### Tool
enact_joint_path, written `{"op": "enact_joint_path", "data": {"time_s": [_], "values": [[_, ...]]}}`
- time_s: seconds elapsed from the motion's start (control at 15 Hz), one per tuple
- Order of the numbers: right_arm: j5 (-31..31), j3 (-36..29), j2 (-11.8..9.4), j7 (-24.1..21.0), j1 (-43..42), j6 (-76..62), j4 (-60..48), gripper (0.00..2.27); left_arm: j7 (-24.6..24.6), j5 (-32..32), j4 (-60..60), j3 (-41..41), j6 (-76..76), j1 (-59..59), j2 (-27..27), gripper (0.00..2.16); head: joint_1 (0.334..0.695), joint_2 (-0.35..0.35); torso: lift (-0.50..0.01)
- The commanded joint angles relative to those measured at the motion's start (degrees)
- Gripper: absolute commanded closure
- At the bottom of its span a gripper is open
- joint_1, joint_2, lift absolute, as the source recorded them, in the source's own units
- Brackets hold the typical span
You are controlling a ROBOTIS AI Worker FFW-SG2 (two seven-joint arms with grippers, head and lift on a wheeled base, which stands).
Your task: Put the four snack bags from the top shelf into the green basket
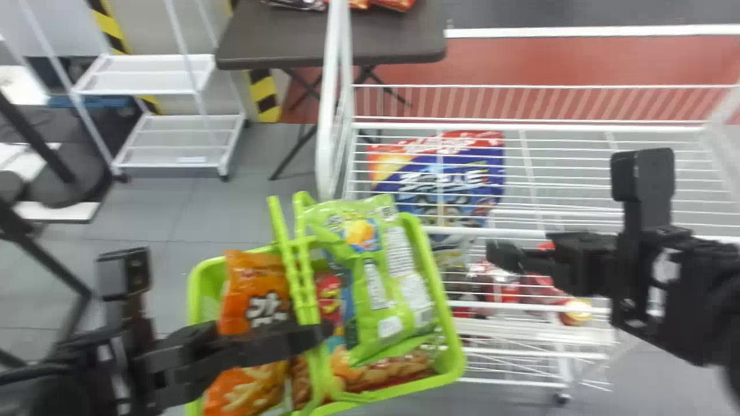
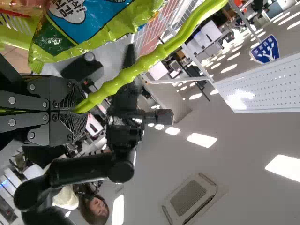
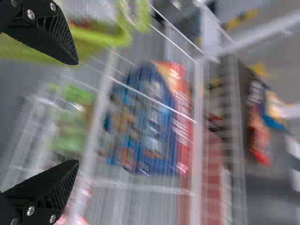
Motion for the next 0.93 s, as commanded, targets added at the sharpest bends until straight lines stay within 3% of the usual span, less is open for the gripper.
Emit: {"op": "enact_joint_path", "data": {"time_s": [0.0,0.13,0.33,0.87], "values": [[5.76,-0.73,-0.01,1.76,3.47,-29.29,8.41,0.06,-0.66,0.06,-0.11,0.10,0.00,0.38,-0.02,2.15,0.695,-0.067,-0.004],[6.20,-2.05,-0.01,2.29,5.41,-42.48,14.13,0.06,-0.66,-0.02,-0.46,0.10,0.35,0.82,-0.10,2.15,0.695,-0.102,-0.004],[5.94,-3.01,0.60,2.29,7.78,-51.79,19.14,0.07,-0.66,-0.20,-1.42,0.10,1.23,1.35,-0.37,2.15,0.695,-0.135,-0.004],[5.24,-2.75,1.75,1.85,9.89,-52.32,19.31,0.08,-0.66,-0.64,-5.12,0.45,2.46,3.99,-0.98,2.15,0.695,-0.171,-0.004]]}}
